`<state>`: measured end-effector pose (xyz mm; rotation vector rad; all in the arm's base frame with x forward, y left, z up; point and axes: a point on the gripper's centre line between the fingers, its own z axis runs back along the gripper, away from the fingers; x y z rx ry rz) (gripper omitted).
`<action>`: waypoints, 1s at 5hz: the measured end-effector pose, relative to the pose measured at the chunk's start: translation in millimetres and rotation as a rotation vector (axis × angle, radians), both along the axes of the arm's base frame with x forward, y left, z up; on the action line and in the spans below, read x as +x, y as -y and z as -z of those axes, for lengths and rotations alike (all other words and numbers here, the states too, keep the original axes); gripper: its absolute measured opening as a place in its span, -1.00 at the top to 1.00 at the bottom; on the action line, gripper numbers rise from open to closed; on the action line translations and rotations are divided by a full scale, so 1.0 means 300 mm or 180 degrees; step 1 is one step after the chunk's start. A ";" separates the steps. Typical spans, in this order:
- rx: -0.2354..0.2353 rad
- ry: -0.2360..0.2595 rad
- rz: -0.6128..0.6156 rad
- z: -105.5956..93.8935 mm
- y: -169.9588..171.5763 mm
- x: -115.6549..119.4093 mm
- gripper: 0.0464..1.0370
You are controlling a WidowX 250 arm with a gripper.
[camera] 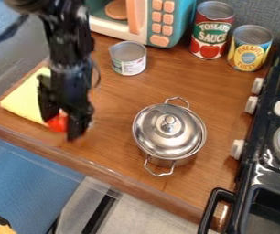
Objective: Moved the tomato to the top right of the table
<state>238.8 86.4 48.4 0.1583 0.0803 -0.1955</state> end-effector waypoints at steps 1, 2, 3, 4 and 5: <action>-0.0205 0.0174 0.0013 -0.099 0.071 0.095 -0.61; -0.0359 0.0357 -0.0062 -0.160 0.144 0.219 -0.61; -0.0419 0.0441 -0.0065 -0.174 0.248 0.356 -0.61; -0.0448 0.0511 -0.0067 -0.160 0.337 0.471 -0.61; -0.0403 0.0489 -0.0136 -0.103 0.391 0.548 -0.61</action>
